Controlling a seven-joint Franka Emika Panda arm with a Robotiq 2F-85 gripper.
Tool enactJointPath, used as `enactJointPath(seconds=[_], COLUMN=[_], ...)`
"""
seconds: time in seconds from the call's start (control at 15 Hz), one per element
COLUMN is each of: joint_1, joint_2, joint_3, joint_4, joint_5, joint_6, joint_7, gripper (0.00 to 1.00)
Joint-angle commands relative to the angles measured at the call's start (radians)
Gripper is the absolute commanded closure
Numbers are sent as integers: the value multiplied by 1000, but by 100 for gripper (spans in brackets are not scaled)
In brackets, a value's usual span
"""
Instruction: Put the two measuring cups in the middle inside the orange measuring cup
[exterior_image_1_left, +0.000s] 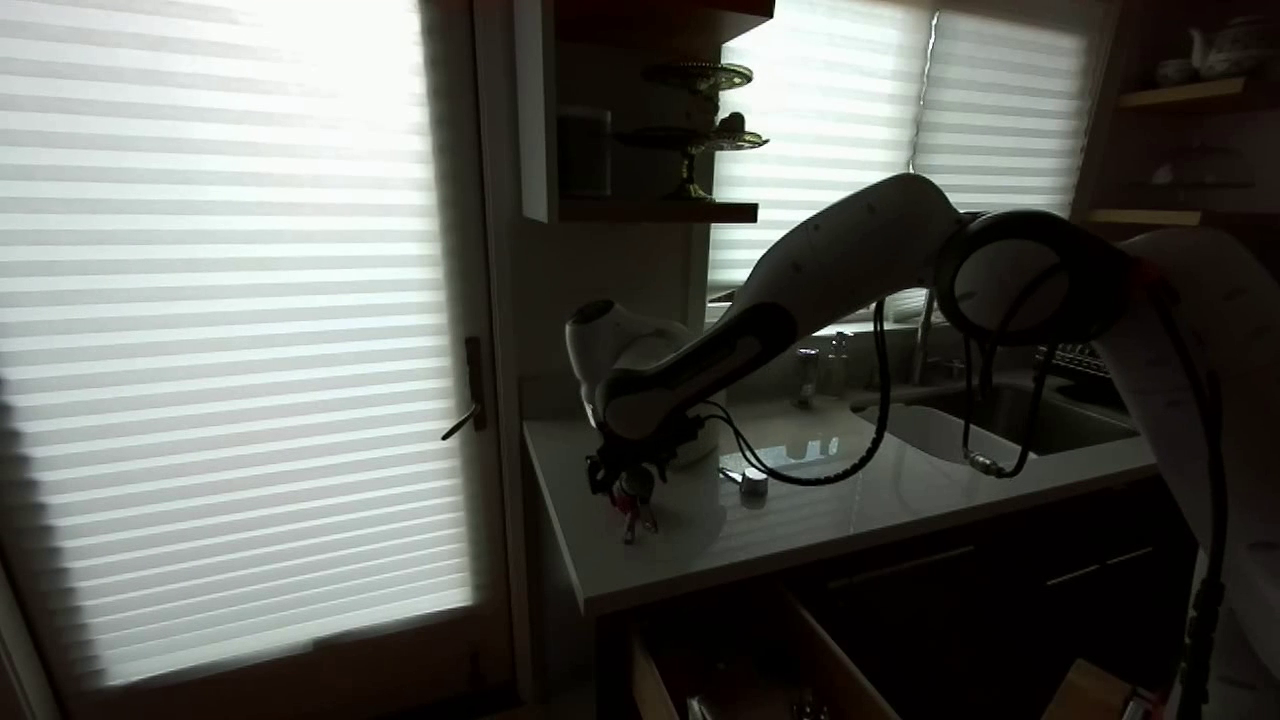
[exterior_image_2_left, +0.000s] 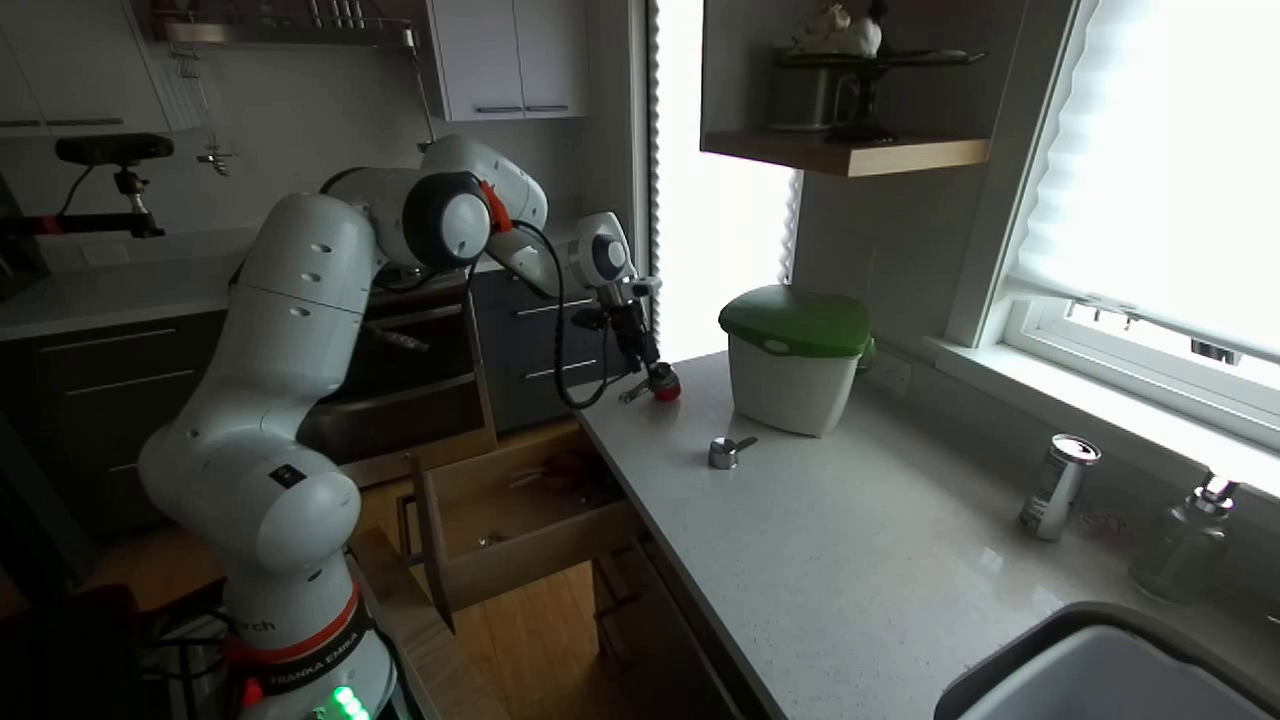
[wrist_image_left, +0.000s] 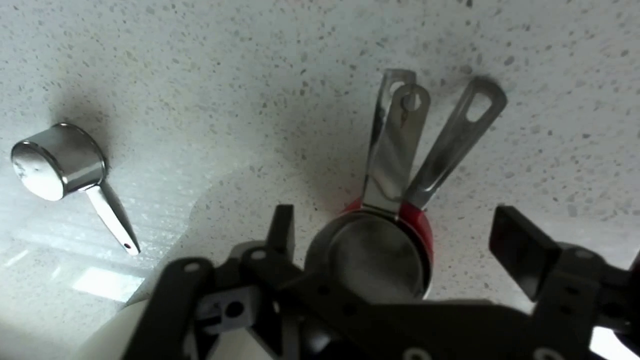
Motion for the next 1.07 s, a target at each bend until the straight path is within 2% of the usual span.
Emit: enactJointPath(seconds=[0.0, 0.4, 0.8, 1.0], joint_1=[-27, -54, -112, -156], joint_2=[-103, -329, -583, -720], joint_3=[26, 55, 62, 68], joint_4=[-83, -354, -668, -834], joint_5=[88, 171, 176, 229], joint_6=[4, 145, 459, 517], joint_7=[-48, -86, -114, -200], gripper=[0, 0, 0, 0])
